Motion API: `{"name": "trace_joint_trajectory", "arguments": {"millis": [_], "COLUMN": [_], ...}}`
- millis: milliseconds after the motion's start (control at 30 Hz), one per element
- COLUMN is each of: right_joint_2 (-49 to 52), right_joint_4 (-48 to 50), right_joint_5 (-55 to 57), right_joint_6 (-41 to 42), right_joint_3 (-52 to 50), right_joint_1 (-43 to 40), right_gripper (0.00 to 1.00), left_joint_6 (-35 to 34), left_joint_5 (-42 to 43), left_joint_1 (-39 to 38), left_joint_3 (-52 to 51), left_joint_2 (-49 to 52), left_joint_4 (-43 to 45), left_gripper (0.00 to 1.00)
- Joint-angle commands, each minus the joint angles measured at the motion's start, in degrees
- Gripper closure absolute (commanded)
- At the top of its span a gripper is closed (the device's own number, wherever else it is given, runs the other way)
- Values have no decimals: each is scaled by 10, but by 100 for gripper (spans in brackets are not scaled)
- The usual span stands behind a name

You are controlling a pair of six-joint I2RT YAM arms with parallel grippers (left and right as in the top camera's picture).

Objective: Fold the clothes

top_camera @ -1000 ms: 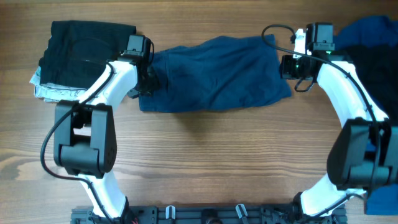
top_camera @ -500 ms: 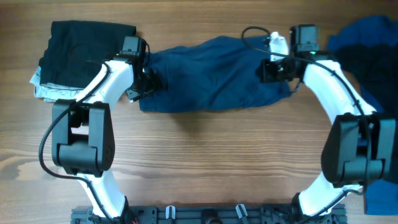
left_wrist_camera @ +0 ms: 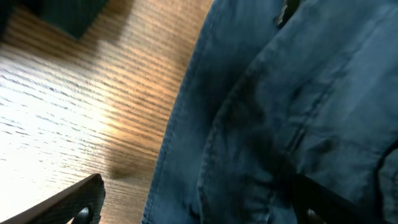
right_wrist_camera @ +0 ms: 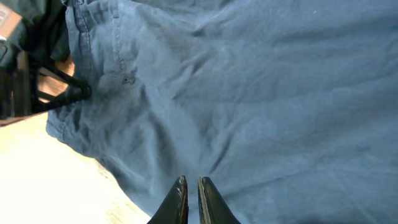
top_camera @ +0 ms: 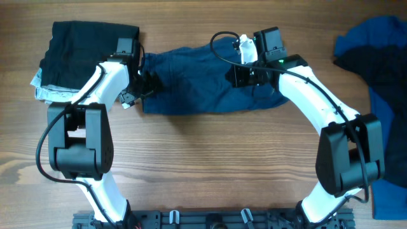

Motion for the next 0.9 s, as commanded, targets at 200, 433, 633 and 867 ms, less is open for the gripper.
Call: {"name": "trace_joint_trajectory", "arguments": {"millis": [200, 433, 633, 867], "right_joint_2": [28, 56, 58, 58], "right_joint_4": [14, 18, 21, 20], "right_joint_5": [12, 12, 19, 19], "right_joint_6": [35, 50, 47, 48], "right_joint_3": [-3, -3, -3, -3], "right_joint_1": [32, 35, 35, 35], "right_gripper": [93, 96, 96, 95], "left_joint_6": [0, 1, 1, 1], "left_joint_5": [26, 86, 95, 95], "left_joint_1": [2, 2, 2, 1], "left_joint_3": [-94, -95, -95, -97], "left_joint_2": [5, 5, 5, 5], "left_joint_4": [87, 88, 81, 80], "left_gripper": [13, 42, 42, 67]}}
